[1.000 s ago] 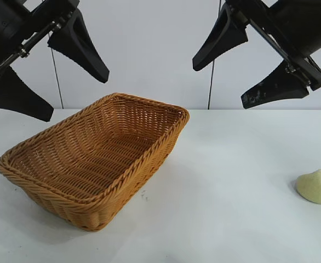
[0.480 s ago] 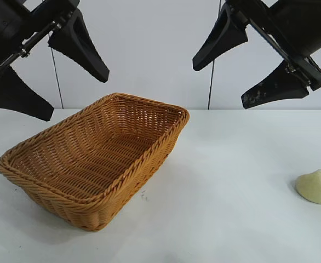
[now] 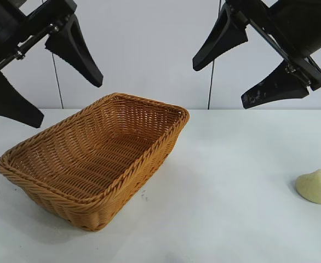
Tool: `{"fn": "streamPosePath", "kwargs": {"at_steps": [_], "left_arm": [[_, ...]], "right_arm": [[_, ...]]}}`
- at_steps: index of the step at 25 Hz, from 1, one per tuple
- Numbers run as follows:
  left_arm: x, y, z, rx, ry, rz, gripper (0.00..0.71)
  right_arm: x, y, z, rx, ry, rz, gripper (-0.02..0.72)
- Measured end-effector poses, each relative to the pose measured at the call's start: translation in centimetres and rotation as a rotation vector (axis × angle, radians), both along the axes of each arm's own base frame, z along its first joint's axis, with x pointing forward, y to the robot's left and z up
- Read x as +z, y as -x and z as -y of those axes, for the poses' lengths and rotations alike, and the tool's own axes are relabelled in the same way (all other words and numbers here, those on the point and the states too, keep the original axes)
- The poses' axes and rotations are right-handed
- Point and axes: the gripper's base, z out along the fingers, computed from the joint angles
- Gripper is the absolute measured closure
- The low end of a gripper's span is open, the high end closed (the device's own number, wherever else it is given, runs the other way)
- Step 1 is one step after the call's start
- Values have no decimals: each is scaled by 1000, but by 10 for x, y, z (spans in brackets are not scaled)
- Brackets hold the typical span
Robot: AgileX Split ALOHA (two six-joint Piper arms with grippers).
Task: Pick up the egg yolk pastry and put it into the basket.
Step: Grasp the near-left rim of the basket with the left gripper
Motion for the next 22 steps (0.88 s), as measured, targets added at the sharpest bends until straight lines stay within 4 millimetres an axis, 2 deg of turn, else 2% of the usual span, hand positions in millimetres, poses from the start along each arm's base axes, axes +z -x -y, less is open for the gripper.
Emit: {"fn": "streamPosePath", "kwargs": {"at_steps": [3,8,14,22], "left_arm": [[-5,9,-3,104,-30,-65,36],[-14,6,-8,322,-64,-158,36],[-43,-10,-2,477,-61,-297,36],[-88,-36,7,554,-62,-341,36]], "right_arm": [[0,0,0,0,0,0,34],[0,0,0,-1,0,1,34],[0,0,0,-1,0,1,34],[0,0,0,-1,0,1,34]]}}
